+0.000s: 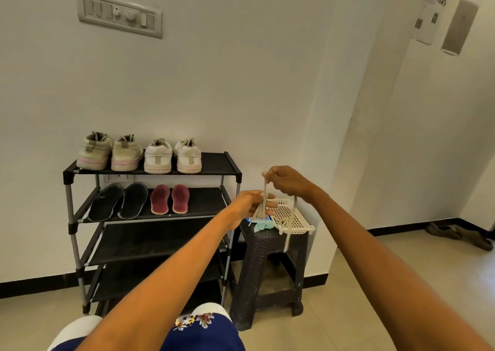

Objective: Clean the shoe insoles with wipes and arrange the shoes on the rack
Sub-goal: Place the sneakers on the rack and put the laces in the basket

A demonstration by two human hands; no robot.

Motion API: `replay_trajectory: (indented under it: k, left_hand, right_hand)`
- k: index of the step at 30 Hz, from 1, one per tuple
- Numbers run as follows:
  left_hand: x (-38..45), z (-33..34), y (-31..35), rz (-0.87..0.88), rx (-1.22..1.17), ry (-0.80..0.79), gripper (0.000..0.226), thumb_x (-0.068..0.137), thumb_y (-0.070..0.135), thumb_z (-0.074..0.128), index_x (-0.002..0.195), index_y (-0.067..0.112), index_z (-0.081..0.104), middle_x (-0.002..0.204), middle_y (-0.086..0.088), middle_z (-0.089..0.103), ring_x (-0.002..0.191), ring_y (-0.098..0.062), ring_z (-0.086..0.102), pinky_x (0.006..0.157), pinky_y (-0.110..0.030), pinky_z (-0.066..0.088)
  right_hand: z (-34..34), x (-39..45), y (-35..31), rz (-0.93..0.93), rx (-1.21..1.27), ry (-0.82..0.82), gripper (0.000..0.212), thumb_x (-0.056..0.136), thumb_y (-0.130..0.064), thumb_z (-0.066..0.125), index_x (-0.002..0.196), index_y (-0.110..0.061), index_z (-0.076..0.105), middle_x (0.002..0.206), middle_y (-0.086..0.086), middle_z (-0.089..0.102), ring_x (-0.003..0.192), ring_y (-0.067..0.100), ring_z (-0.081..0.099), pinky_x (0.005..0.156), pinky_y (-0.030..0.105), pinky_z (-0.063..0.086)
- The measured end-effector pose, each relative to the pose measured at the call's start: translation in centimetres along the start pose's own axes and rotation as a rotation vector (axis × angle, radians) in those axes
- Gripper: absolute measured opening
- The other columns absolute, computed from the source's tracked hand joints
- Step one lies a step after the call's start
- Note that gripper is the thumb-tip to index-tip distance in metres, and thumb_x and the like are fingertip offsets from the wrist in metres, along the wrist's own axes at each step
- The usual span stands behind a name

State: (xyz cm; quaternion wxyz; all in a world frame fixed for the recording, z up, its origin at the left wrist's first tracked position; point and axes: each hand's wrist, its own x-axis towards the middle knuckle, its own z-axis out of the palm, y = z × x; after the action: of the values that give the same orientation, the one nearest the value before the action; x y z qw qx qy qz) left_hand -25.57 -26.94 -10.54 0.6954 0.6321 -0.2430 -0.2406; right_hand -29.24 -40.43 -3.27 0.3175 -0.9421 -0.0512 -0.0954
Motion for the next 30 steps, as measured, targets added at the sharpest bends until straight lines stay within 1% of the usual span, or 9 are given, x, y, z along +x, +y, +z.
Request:
replay_trajectory:
  k: [3, 5, 7, 10, 14, 17, 20, 24, 30]
  left_hand:
    - [-0.5, -0.2, 0.6, 0.004, -0.150, -0.135, 0.035, 0.101, 0.012, 0.028, 0.110, 0.005, 0.061, 0.086, -0.005, 0.074, 0.073, -0.016, 0.071, 0.073, -0.027, 0.058]
    - [-0.7, -0.3, 0.9, 0.022, -0.285, -0.168, 0.033, 0.100, 0.011, 0.029, 0.107, 0.002, 0.060, 0.079, -0.007, 0.072, 0.071, -0.019, 0.071, 0.071, -0.028, 0.059]
    - [-0.6, -0.5, 0.9, 0.047, -0.419, -0.147, 0.032, 0.100, 0.011, 0.031, 0.106, 0.000, 0.060, 0.079, -0.008, 0.072, 0.072, -0.021, 0.071, 0.071, -0.029, 0.059]
    - [0.1, -0.7, 0.4, 0.090, -0.541, -0.051, 0.031, 0.099, 0.012, 0.034, 0.110, -0.001, 0.060, 0.098, -0.013, 0.071, 0.079, -0.022, 0.072, 0.076, -0.032, 0.057]
    - [1.1, -0.5, -0.9, 0.081, -0.428, 0.167, 0.034, 0.101, 0.013, 0.035, 0.125, -0.003, 0.054, 0.119, -0.017, 0.062, 0.088, -0.020, 0.066, 0.076, -0.027, 0.055]
    - [1.2, -0.7, -1.6, 0.045, -0.131, 0.214, 0.033, 0.101, 0.016, 0.038, 0.125, 0.000, 0.056, 0.110, -0.015, 0.062, 0.082, -0.016, 0.063, 0.076, -0.026, 0.051]
    - [0.7, -0.8, -1.8, 0.011, 0.093, 0.159, 0.033, 0.100, 0.017, 0.043, 0.120, -0.003, 0.060, 0.084, -0.007, 0.064, 0.059, -0.003, 0.063, 0.062, -0.018, 0.052]
    - [-0.2, -0.9, -1.2, -0.061, 0.136, -0.061, 0.032, 0.102, 0.015, 0.036, 0.119, -0.003, 0.057, 0.093, -0.010, 0.067, 0.068, -0.011, 0.066, 0.063, -0.018, 0.054]
    - [-1.0, -0.7, -0.2, -0.070, -0.018, -0.301, 0.035, 0.101, 0.014, 0.024, 0.099, 0.004, 0.058, 0.063, -0.002, 0.048, 0.056, -0.011, 0.047, 0.063, -0.024, 0.044]
  right_hand:
    - [0.3, 0.5, 1.6, 0.063, 0.006, 0.130, 0.031, 0.099, -0.034, 0.041, 0.088, -0.011, 0.058, 0.076, -0.002, 0.054, 0.070, 0.012, 0.049, 0.060, 0.023, 0.037]
    - [1.6, 0.3, 3.2, 0.096, -0.004, 0.132, 0.031, 0.100, -0.032, 0.039, 0.087, -0.009, 0.056, 0.081, 0.003, 0.055, 0.072, 0.015, 0.048, 0.063, 0.026, 0.036]
    - [3.2, -0.3, 4.6, 0.109, 0.029, 0.089, 0.030, 0.100, -0.027, 0.038, 0.086, -0.007, 0.054, 0.082, 0.009, 0.054, 0.069, 0.014, 0.047, 0.061, 0.026, 0.035]
    - [5.6, -1.5, 5.3, 0.156, 0.078, -0.010, 0.029, 0.100, -0.023, 0.037, 0.100, -0.005, 0.060, 0.090, 0.008, 0.060, 0.079, 0.019, 0.055, 0.066, 0.023, 0.039]
    - [6.8, -2.8, 4.4, 0.159, 0.051, -0.231, 0.026, 0.101, -0.022, 0.035, 0.087, -0.019, 0.056, 0.066, -0.006, 0.044, 0.057, 0.006, 0.039, 0.052, 0.013, 0.031]
    - [5.9, -2.7, 3.6, 0.060, -0.072, -0.265, 0.029, 0.101, -0.025, 0.038, 0.098, -0.013, 0.063, 0.065, -0.010, 0.044, 0.058, 0.002, 0.040, 0.055, 0.013, 0.030]
    - [4.2, -2.1, 2.9, 0.016, -0.136, -0.233, 0.034, 0.099, -0.028, 0.044, 0.078, -0.007, 0.060, 0.062, -0.005, 0.043, 0.056, 0.006, 0.037, 0.055, 0.017, 0.028]
    - [1.8, -1.5, 2.2, 0.012, -0.166, -0.164, 0.027, 0.095, -0.023, 0.051, 0.094, 0.002, 0.063, 0.070, -0.004, 0.052, 0.061, 0.005, 0.044, 0.054, 0.015, 0.034]
    - [1.4, -2.3, 2.6, 0.055, 0.181, 0.014, 0.015, 0.091, -0.019, 0.059, 0.096, -0.005, 0.065, 0.076, 0.001, 0.062, 0.058, 0.004, 0.050, 0.048, 0.010, 0.039]
